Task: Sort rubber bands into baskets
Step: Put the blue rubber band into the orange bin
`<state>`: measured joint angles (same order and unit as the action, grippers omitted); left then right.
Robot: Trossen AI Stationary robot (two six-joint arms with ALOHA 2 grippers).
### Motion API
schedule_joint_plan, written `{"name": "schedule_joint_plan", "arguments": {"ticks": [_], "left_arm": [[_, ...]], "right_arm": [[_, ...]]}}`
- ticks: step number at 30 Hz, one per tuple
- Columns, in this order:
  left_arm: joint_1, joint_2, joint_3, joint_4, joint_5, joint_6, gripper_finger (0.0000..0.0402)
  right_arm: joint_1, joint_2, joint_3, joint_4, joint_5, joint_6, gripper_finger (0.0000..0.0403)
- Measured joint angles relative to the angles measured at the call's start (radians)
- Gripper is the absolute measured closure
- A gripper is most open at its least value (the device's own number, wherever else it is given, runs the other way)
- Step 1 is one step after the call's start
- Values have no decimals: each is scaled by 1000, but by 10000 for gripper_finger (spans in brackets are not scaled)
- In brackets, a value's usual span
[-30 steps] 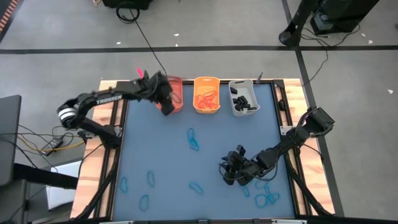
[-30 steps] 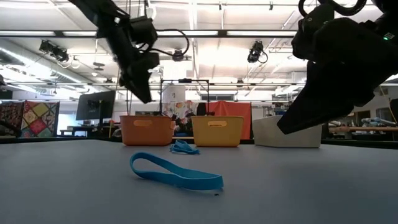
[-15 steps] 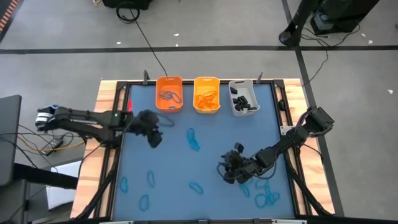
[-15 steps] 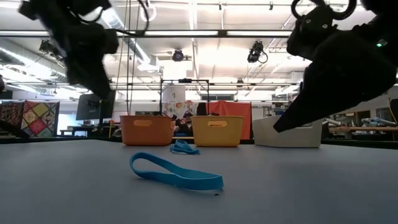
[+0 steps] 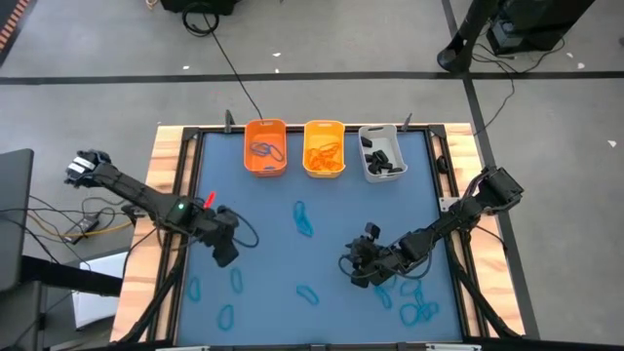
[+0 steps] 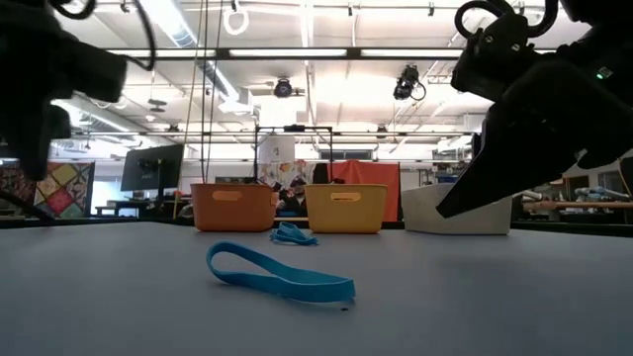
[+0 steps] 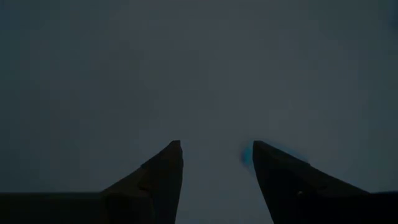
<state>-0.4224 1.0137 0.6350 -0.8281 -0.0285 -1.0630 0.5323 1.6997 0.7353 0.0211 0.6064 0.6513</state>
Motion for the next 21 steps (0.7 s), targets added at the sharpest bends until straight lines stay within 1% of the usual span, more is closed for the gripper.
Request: {"name": "schedule_joint_plan", "arguments": {"ticks": [5,10,14,18,21], "left_arm": [[-94,1,0,4,24,-109,205],[-174,10,0,2,46,-225,205],[-263,48,0,21,54,-346,205],[-351,115,0,62,184,-477,205],[-408,165,0,109,230,-575,205]], "right_arm": [[0,0,0,-3,0,-34,245],[3,0,0,-6,-3,-20,245],[12,0,0,-4,-4,-19,245],[12,0,0,0,-6,-16,245],[14,0,0,-1,-21,-17,245]]}}
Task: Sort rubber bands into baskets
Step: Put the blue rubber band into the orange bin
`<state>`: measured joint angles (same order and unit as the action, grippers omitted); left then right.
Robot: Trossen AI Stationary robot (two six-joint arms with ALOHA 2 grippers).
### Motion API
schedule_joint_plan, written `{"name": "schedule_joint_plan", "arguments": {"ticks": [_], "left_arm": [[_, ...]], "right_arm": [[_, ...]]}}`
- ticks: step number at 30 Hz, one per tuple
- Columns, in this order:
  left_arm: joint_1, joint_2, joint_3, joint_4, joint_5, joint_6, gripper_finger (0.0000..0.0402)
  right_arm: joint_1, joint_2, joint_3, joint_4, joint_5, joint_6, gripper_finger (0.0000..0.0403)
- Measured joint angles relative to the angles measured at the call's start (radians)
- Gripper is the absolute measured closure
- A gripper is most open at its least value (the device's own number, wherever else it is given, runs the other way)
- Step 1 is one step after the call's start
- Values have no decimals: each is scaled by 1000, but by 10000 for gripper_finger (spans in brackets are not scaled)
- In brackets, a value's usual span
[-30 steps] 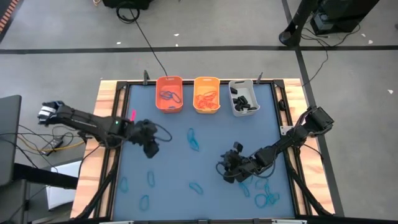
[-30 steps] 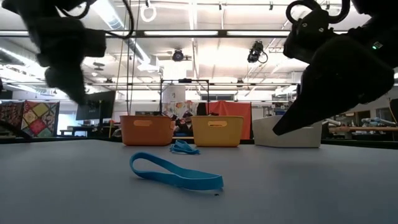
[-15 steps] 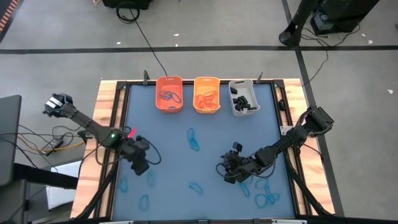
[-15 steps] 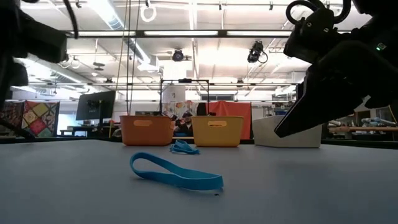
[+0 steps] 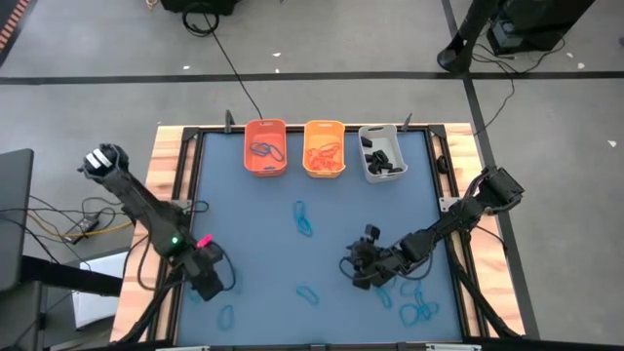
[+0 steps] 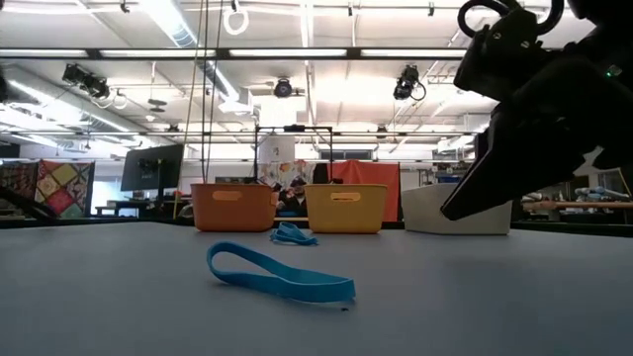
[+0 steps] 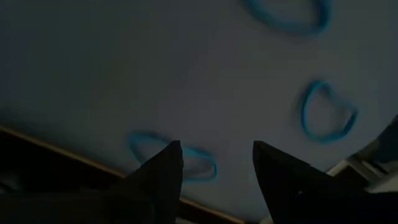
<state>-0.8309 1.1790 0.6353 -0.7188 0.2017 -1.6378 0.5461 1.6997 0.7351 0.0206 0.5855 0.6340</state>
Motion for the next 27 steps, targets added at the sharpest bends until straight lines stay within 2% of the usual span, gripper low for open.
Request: {"name": "schedule_joint_plan", "arguments": {"ticks": [5,10,15,19,22,27], "left_arm": [[-52,92,0,59,20,-90,205],[-55,167,0,39,43,-209,205],[-59,202,0,44,67,-305,205],[-67,221,0,44,63,-315,206],[-68,234,1,44,64,-316,228],[-68,253,5,56,58,-360,304]], "right_arm": [[0,0,0,-1,-11,-7,245],[0,0,0,-1,-11,-17,245],[0,0,0,0,-11,-34,245],[0,0,0,0,-12,-51,245],[0,0,0,0,-14,-67,245],[0,0,0,0,-61,-89,245]]}}
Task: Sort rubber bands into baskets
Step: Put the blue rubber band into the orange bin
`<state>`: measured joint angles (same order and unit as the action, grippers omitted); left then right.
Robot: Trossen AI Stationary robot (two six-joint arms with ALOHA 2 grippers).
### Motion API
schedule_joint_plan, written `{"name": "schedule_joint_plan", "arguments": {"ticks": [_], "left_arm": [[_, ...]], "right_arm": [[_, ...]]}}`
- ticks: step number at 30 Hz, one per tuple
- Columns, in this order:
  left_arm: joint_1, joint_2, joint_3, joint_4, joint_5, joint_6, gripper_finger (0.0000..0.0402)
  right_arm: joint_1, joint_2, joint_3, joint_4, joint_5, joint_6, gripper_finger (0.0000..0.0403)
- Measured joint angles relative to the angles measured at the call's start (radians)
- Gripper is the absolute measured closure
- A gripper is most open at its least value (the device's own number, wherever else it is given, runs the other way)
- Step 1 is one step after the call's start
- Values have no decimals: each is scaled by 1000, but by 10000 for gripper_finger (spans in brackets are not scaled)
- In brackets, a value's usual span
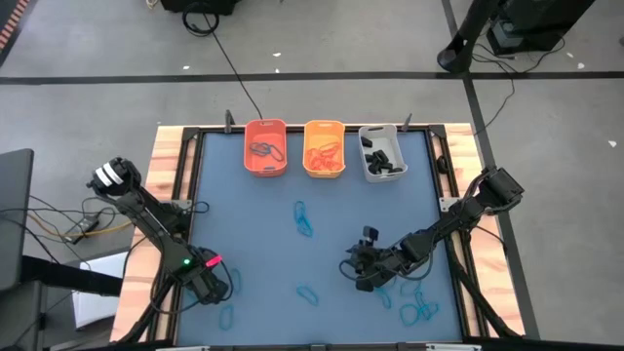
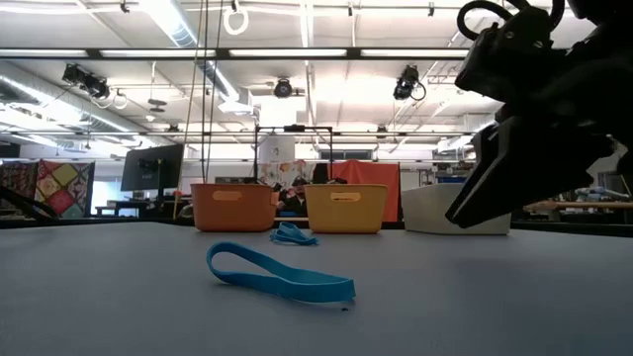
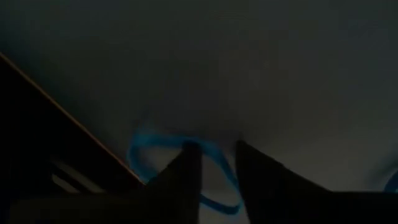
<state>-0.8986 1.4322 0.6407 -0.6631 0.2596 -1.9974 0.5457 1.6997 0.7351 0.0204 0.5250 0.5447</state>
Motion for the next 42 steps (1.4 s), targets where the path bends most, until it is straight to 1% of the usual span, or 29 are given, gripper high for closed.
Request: {"name": "schedule_joint_plan", "arguments": {"ticks": [4,9,14,19,21,25,29,33,38,42], "left_arm": [[0,1,-1,14,0,-49,359],[0,1,-2,19,-3,-38,394],[17,2,32,-5,-21,48,397],[67,2,85,-62,-89,159,399],[103,2,102,-70,-113,215,400],[190,1,107,-79,-124,343,400],[281,1,108,-84,-76,480,400],[356,-3,108,-98,-58,584,401],[445,-36,109,-108,-90,705,401],[509,-86,109,-160,-92,799,401]], "right_arm": [[0,0,0,0,-36,-21,245],[3,0,0,0,-60,-16,245],[6,0,0,0,-73,-14,245],[6,0,0,1,-74,-13,245],[6,0,0,1,-74,-13,245],[6,0,0,1,-74,-13,245],[6,0,0,1,-74,-13,245],[6,0,0,1,-74,-13,245],[4,0,0,5,-74,13,245],[-4,0,0,22,-75,37,245]]}}
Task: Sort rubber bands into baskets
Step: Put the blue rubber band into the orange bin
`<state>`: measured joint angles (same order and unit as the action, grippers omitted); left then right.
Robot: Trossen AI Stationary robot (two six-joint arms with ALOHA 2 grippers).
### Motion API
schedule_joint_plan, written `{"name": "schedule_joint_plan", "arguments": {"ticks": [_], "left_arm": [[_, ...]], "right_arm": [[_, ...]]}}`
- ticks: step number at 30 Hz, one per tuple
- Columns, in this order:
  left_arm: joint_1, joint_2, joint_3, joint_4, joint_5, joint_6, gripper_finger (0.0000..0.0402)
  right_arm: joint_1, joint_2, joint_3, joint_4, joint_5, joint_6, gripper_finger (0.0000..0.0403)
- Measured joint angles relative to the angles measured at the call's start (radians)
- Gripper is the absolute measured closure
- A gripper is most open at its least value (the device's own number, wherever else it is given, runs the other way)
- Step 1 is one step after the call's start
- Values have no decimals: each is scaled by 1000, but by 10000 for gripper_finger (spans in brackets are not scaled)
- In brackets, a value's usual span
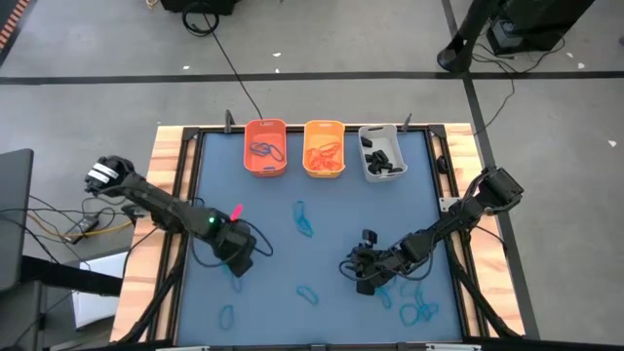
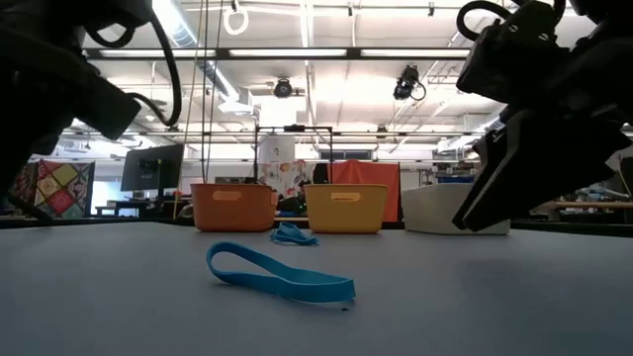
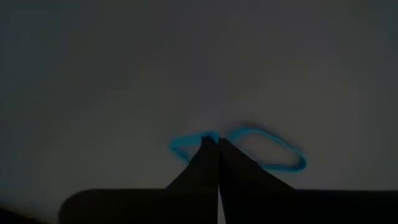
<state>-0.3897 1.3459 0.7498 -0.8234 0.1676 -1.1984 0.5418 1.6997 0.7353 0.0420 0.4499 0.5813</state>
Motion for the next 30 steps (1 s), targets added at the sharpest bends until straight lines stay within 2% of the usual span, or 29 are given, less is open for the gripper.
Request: {"name": "schedule_joint_plan", "arguments": {"ticks": [6,14,18,24,27,30], "left_arm": [[129,-96,0,-100,-77,129,401],[377,-188,1,-103,-202,410,401],[521,-184,1,-54,-207,629,401],[701,-174,2,136,-202,895,401],[761,-172,44,142,-206,988,401],[788,-173,101,183,-273,1096,401]], "right_arm": [[-10,0,0,30,-6,14,245],[-14,0,0,52,-3,107,245],[-11,0,0,52,9,143,245],[-8,0,0,51,60,259,245],[0,0,0,50,124,308,245],[14,0,0,50,201,370,245]]}}
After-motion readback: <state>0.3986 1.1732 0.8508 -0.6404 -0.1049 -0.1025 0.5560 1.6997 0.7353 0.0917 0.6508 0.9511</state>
